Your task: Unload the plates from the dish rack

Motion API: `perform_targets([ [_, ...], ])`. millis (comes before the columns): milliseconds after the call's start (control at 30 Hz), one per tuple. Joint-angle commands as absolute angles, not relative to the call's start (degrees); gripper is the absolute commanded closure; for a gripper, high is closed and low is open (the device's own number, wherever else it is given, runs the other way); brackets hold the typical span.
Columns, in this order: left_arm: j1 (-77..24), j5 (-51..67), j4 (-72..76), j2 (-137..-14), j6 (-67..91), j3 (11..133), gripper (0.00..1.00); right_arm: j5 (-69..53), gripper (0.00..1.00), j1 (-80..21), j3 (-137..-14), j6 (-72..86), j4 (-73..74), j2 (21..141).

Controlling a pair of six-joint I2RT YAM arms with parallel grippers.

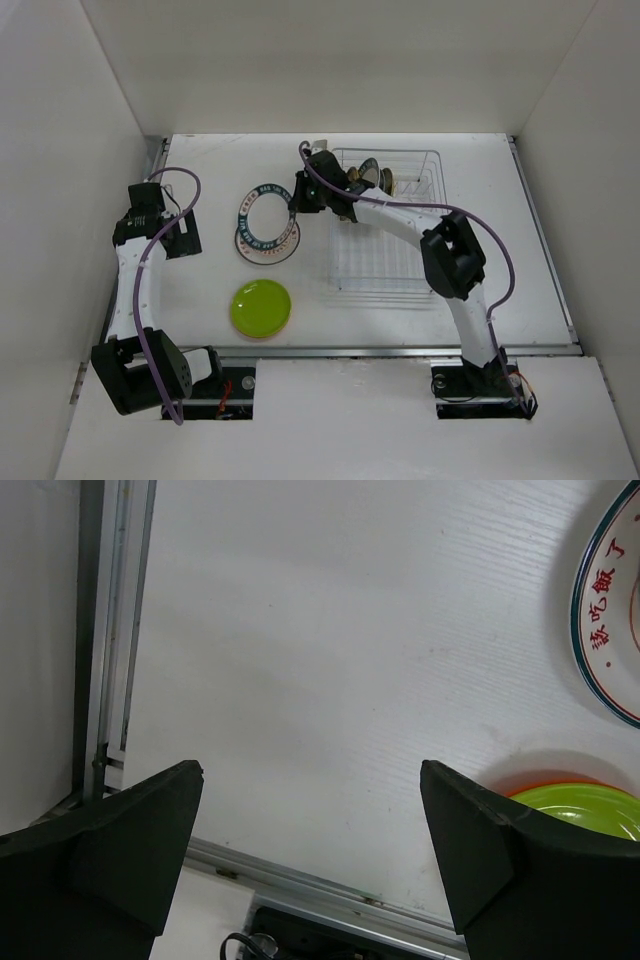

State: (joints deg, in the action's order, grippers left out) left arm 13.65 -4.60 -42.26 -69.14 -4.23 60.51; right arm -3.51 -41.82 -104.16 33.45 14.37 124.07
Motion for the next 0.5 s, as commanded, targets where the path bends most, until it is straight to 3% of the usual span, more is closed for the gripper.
perform_targets([
  [0,14.2,-2.8,-41.8,-68.6,-4.7,60.7,0.11,-8.9,0.91,-42.6,-106.2,33.6,11.1,126.4],
  [133,14.2,-2.8,-41.8,-68.6,-5.2,60.7,0.11,-10.5,0.91,-42.6,-106.7,33.0,11.7,127.7],
  [167,14.2,-2.8,-42.4,-68.6,-5.2,60.7,0.11,-10.5,0.87,-42.6,-106.7,33.0,11.7,127.7],
  [233,14.2,-2.8,-42.4,-68.6,-5.2,60.7,0.11,-9.4,0.75,-42.6,-106.7,32.4,14.0,128.2],
  [267,14.2,-2.8,-42.4,-68.6,-5.2,60.7,0.11,-8.9,0.59,-42.6,-106.7,31.1,15.1,128.2],
  [367,14.2,-2.8,-42.4,-68.6,-5.2,60.7,0.11,-7.0,0.39,-42.6,-108.0,29.3,17.8,127.4],
  [400,14.2,-2.1,-42.4,-68.6,-5.2,60.7,0.11,-5.8,0.33,-42.6,-108.0,28.7,18.6,126.7],
  [467,14.2,-1.6,-42.4,-68.6,-5.2,60.7,0.11,-2.9,0.31,-42.6,-107.4,28.1,19.3,125.6],
])
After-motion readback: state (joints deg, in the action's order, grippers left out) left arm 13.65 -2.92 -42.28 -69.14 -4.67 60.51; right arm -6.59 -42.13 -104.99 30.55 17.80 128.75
